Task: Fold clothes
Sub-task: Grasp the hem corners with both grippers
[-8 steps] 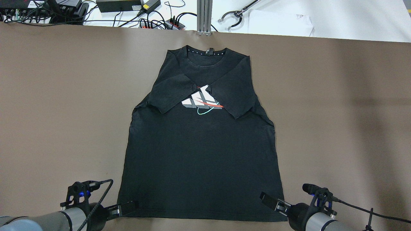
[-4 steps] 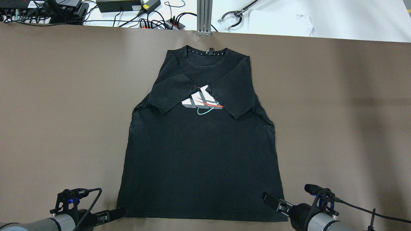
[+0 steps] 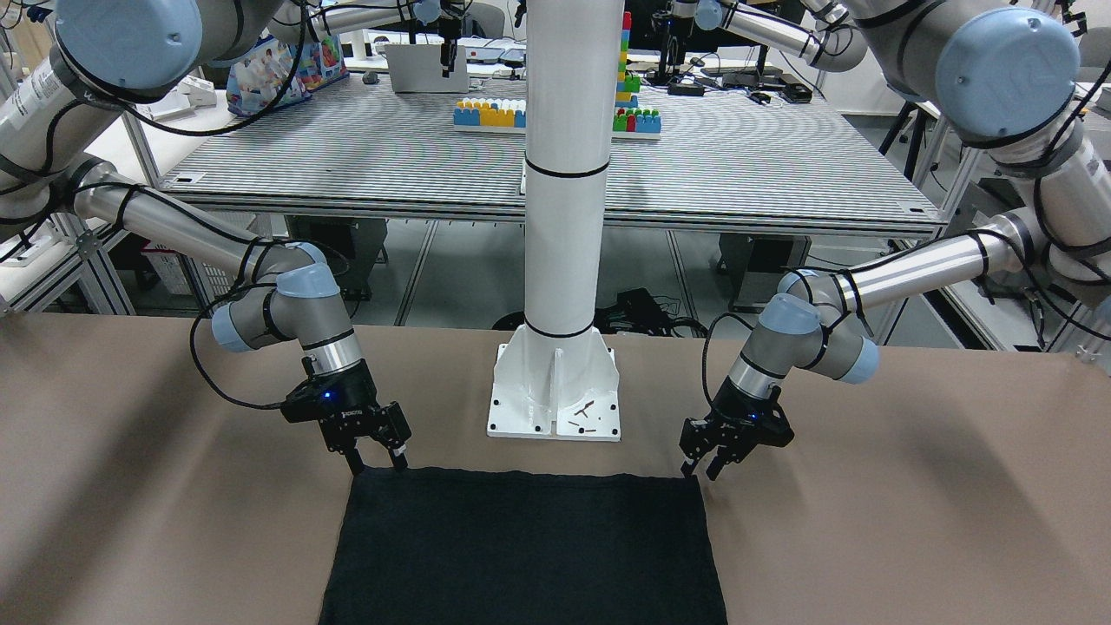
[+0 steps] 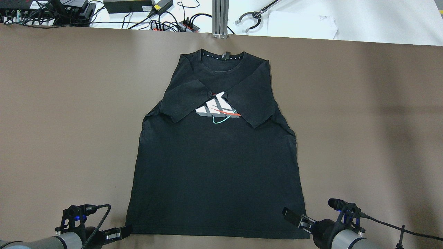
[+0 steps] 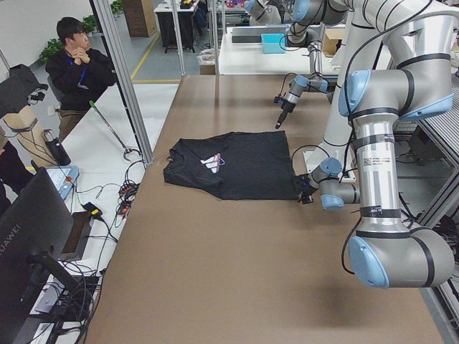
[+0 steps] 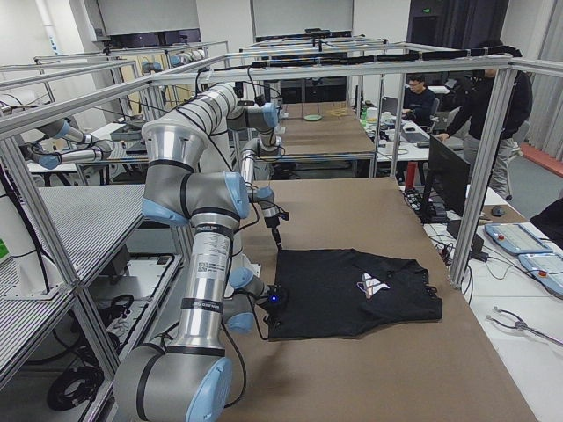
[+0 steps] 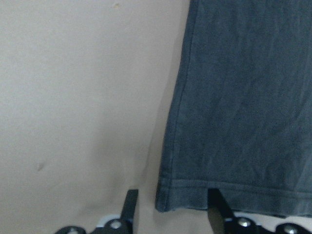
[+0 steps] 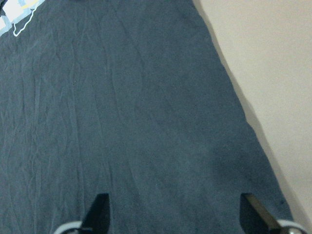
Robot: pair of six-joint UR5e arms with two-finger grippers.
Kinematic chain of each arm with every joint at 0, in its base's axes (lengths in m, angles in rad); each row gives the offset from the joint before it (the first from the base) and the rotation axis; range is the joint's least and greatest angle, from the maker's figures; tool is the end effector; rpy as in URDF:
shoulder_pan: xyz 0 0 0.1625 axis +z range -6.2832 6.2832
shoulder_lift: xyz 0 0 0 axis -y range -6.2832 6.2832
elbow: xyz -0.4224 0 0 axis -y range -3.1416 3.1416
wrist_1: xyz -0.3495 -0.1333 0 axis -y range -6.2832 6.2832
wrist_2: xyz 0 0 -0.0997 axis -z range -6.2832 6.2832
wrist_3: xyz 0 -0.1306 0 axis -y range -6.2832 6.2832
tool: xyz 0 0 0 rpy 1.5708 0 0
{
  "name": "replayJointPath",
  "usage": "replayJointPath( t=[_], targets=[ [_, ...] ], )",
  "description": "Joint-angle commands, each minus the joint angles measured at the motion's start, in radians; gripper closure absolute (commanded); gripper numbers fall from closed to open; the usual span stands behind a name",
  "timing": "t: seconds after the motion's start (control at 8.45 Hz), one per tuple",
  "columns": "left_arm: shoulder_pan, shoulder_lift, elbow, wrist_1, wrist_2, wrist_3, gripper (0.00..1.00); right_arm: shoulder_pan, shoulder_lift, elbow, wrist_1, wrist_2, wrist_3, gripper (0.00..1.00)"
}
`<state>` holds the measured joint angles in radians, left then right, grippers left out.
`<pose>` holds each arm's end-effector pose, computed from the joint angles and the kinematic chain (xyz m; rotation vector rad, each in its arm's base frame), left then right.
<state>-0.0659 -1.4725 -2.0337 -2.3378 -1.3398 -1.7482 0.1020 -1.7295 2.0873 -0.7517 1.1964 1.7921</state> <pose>0.4308 -0.1920 0.4221 0.1434 1.1417 -0.3467 -0.3905 -0.2220 0.4118 0.2627 -1.1919 0.5027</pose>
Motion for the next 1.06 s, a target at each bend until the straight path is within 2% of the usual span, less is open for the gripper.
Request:
replayJointPath(
  t=[0.0, 0.24, 0.71, 0.95],
  targets=[
    [0.001, -0.020, 0.016, 0.000, 0.001, 0.000, 0.42, -0.001, -0.001, -0.001, 0.000, 0.000, 0.000, 0.06],
    [0.001, -0.025, 0.024, 0.001, 0.001, 0.000, 0.42, -0.001, -0.001, -0.001, 0.000, 0.000, 0.000, 0.06],
    [0.001, -0.026, 0.033, 0.002, 0.001, 0.001, 0.66, -0.001, -0.001, -0.001, 0.000, 0.000, 0.000, 0.06],
    [0.000, -0.026, 0.039, 0.002, 0.001, 0.001, 0.66, -0.001, -0.001, -0.001, 0.000, 0.000, 0.001, 0.06]
  ],
)
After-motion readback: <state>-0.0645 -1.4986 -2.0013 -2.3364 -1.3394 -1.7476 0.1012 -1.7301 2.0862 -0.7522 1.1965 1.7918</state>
